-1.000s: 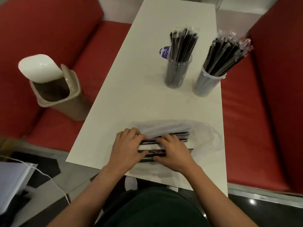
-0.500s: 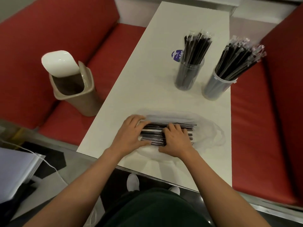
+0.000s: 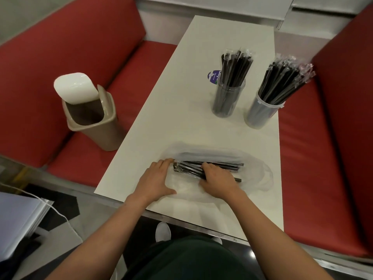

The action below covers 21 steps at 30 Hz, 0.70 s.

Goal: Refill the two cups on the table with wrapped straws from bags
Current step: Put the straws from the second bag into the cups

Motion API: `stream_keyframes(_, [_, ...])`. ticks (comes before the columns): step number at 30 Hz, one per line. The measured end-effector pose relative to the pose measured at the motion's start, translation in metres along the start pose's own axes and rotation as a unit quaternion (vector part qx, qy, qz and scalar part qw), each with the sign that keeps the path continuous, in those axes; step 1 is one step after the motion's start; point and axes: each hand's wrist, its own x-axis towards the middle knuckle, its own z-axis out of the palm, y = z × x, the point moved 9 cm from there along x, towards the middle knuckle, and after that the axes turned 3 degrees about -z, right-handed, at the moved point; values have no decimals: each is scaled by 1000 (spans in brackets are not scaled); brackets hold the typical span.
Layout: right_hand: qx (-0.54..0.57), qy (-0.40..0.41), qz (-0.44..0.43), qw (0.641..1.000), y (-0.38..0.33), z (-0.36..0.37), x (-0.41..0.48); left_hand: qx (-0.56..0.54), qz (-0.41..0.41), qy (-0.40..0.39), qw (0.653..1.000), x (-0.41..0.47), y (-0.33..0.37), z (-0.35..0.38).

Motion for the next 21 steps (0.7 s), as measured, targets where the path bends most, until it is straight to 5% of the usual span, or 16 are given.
stream_keyframes(7, [196, 146, -4, 970, 14, -71, -28, -172, 5, 74, 982, -12, 8, -31])
stream_keyframes(10, [399, 222, -17, 890, 12, -107, -37, -261, 19, 88, 961, -7, 37, -50])
stream_keyframes(14, [586, 221, -62, 778, -5, -134, -31, -384, 54, -69, 919, 11, 99, -54])
stream_keyframes(21, [591, 186, -19, 785, -20, -137, -14, -497, 49, -118, 858, 22, 143, -58])
